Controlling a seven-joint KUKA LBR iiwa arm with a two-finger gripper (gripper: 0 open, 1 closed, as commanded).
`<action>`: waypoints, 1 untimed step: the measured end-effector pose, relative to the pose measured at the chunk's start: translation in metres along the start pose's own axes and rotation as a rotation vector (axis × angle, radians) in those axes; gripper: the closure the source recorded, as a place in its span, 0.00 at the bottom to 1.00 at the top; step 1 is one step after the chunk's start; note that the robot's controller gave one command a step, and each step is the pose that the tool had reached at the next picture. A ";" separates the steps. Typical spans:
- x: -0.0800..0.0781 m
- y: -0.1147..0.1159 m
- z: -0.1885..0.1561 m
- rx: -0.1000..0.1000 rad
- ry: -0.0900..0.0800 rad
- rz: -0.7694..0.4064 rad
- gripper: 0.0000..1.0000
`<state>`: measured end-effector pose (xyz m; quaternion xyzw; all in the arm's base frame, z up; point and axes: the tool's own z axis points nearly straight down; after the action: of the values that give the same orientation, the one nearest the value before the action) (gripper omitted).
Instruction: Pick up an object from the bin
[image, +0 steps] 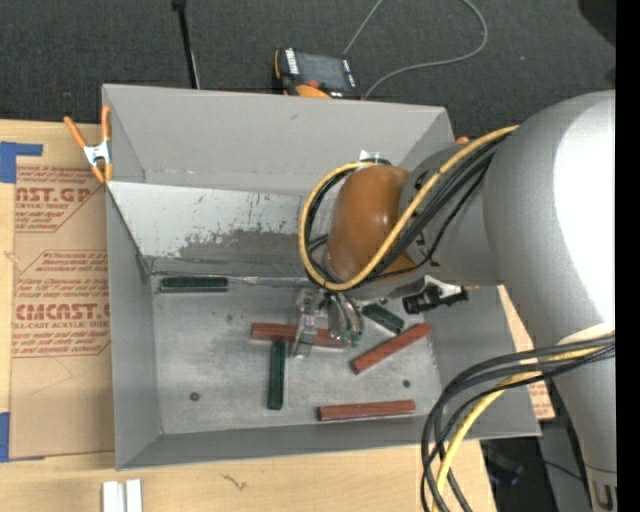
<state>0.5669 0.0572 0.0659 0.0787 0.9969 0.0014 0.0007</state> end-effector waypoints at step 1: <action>0.000 0.001 -0.016 0.000 -0.001 -0.001 1.00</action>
Offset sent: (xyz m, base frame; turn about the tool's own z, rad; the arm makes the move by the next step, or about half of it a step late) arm -0.0001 -0.0001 0.0159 0.0000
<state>0.5672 0.0581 0.0822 0.0784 0.9969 0.0012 0.0010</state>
